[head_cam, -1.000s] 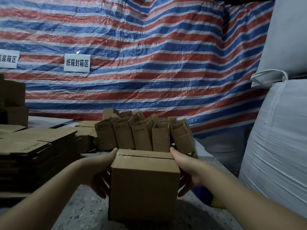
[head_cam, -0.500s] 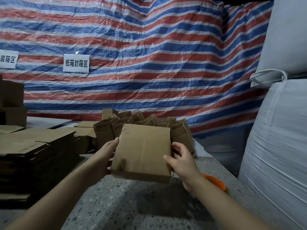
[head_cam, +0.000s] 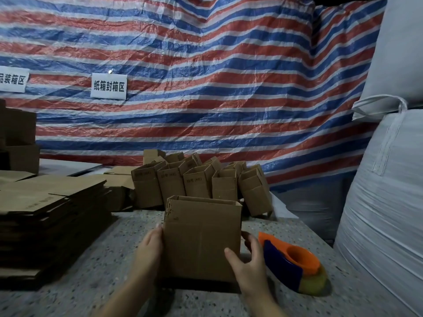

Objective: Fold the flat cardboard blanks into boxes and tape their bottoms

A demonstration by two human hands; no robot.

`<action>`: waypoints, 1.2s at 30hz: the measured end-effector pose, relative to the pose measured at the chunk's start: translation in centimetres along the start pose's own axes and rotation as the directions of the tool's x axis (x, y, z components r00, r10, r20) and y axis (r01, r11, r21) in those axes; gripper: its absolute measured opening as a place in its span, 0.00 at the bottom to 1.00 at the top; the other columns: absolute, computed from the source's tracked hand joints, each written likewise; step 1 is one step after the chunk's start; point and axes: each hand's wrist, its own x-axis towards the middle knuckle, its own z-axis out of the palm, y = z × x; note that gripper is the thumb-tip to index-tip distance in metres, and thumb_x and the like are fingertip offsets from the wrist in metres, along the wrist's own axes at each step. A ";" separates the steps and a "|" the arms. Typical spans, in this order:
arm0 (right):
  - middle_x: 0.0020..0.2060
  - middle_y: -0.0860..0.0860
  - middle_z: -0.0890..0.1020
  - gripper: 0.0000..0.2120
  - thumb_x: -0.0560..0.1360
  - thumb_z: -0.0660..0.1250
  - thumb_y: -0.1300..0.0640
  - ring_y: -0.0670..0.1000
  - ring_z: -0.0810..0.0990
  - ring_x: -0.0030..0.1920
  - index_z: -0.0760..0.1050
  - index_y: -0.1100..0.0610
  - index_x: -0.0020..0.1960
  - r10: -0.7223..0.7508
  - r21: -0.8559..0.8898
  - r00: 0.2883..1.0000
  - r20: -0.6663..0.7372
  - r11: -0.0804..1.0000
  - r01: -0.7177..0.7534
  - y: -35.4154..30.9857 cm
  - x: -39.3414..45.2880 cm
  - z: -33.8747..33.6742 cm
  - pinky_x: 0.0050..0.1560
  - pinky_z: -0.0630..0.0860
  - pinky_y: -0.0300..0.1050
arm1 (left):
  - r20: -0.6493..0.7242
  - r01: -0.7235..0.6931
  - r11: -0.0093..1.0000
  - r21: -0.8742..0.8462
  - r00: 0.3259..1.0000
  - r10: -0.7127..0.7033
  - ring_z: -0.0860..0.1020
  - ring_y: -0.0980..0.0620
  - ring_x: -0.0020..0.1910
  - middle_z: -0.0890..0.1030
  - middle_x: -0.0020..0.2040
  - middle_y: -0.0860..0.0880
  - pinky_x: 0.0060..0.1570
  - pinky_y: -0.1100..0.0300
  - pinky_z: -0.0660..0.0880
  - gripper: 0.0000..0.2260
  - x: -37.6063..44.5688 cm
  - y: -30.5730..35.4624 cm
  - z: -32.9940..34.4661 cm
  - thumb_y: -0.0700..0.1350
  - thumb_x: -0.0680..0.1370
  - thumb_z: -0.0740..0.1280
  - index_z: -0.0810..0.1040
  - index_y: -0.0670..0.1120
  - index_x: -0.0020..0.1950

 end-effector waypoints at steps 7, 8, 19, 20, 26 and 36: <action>0.69 0.46 0.74 0.23 0.73 0.76 0.47 0.53 0.71 0.71 0.71 0.36 0.63 0.003 0.091 1.000 0.003 0.996 -0.003 0.3 -0.1 0.4 0.68 0.73 0.62 | -0.099 0.090 0.996 0.028 0.991 -0.087 0.73 0.53 0.42 0.78 0.46 0.48 0.35 0.56 0.66 0.14 0.9 0.7 0.8 0.50 0.84 0.55 0.78 0.47 0.48; 0.67 0.46 0.75 0.20 0.73 0.77 0.47 0.52 0.72 0.70 0.73 0.37 0.61 0.021 0.116 1.000 0.016 0.993 -0.023 0.3 -0.1 0.2 0.67 0.74 0.61 | -0.101 0.095 0.995 0.028 0.991 -0.092 0.73 0.53 0.41 0.77 0.45 0.48 0.35 0.56 0.66 0.14 0.9 0.8 0.8 0.49 0.84 0.55 0.77 0.47 0.47; 0.64 0.52 0.79 0.27 0.73 0.75 0.45 0.57 0.77 0.65 0.74 0.49 0.70 0.119 0.124 0.991 0.061 0.984 -0.126 -0.4 0.6 -0.8 0.64 0.77 0.61 | -0.082 0.104 0.989 0.110 0.992 -0.095 0.73 0.45 0.47 0.77 0.50 0.40 0.48 0.49 0.70 0.16 0.7 0.2 0.6 0.47 0.84 0.52 0.75 0.40 0.49; 0.64 0.52 0.80 0.28 0.73 0.75 0.45 0.58 0.78 0.65 0.74 0.49 0.70 0.128 0.112 0.989 0.078 0.984 -0.136 -0.5 0.7 -0.9 0.64 0.77 0.61 | -0.074 0.109 0.988 0.112 0.992 -0.101 0.74 0.45 0.47 0.77 0.49 0.40 0.47 0.51 0.70 0.16 0.7 0.3 0.7 0.47 0.84 0.51 0.74 0.40 0.49; 0.61 0.50 0.82 0.25 0.74 0.75 0.47 0.55 0.81 0.61 0.76 0.50 0.68 0.141 0.076 0.979 0.146 0.985 -0.153 -0.8 1.4 -1.1 0.63 0.78 0.58 | -0.061 0.114 0.992 0.059 0.992 -0.110 0.76 0.48 0.43 0.79 0.45 0.42 0.34 0.56 0.68 0.18 -0.3 0.8 1.5 0.45 0.84 0.51 0.76 0.43 0.43; 0.52 0.47 0.82 0.10 0.78 0.69 0.45 0.47 0.82 0.50 0.72 0.45 0.56 0.082 0.055 0.996 0.026 0.995 -0.083 -0.5 1.8 -0.1 0.41 0.79 0.39 | -0.054 0.087 0.996 0.022 0.995 -0.086 0.75 0.46 0.45 0.76 0.49 0.41 0.38 0.53 0.71 0.12 0.1 0.6 3.0 0.46 0.84 0.53 0.73 0.42 0.52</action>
